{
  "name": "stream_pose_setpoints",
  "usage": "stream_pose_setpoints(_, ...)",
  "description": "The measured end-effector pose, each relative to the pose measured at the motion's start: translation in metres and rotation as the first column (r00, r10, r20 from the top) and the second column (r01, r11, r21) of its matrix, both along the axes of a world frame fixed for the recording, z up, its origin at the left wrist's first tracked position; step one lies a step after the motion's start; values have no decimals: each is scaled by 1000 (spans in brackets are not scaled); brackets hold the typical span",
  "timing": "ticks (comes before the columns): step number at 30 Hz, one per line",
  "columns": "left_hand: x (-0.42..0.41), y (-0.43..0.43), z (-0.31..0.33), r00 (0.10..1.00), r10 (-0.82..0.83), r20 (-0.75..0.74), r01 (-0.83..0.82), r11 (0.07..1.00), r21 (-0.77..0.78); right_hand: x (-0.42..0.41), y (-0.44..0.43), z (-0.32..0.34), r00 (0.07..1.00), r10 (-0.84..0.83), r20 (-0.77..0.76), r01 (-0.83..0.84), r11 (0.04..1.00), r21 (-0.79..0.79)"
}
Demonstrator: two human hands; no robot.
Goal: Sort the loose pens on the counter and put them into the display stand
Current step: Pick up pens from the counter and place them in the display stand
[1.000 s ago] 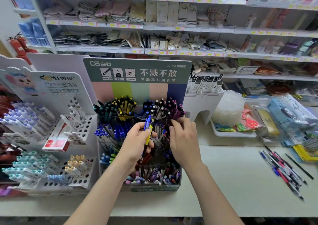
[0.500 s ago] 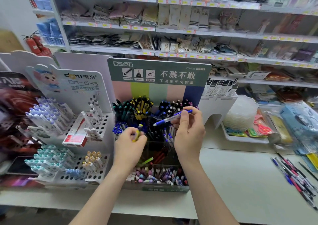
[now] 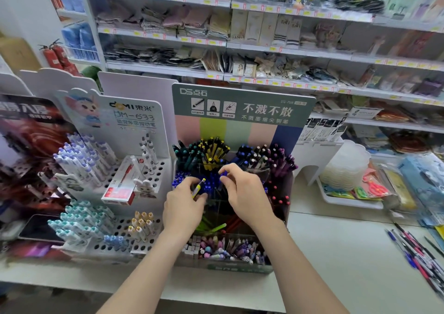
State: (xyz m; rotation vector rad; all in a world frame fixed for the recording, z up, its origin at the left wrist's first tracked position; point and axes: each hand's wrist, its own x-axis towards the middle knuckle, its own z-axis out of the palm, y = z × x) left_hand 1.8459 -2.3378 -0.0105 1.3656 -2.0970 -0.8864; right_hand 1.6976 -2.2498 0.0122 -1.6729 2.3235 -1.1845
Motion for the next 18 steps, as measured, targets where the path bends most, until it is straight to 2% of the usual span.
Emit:
stream_pose_setpoints(2,-3,-6,0,1000,5,0,-5,1000,-24,-4,-6,2,997,-60,-56,59,998,-26)
stream_pose_setpoints(7,2,-7,-7,999,10,-45,-14,996,-84,2,-9,10,995,27,-96,-22,998,58)
stream_pose_setpoints(10,8,-5,-11,999,10,-45,-13,996,-87,2,-10,14,996,-83,-46,76,987,-139)
stream_pose_setpoints(14,12,-10,-4,996,-48,-70,48,999,-11,8,-4,22,999,-48,-11,45,974,-222)
stream_pose_setpoints(18,13,-12,-1,957,-247,-149,257,965,52,10,-1,35,989,-132,60,145,903,-404)
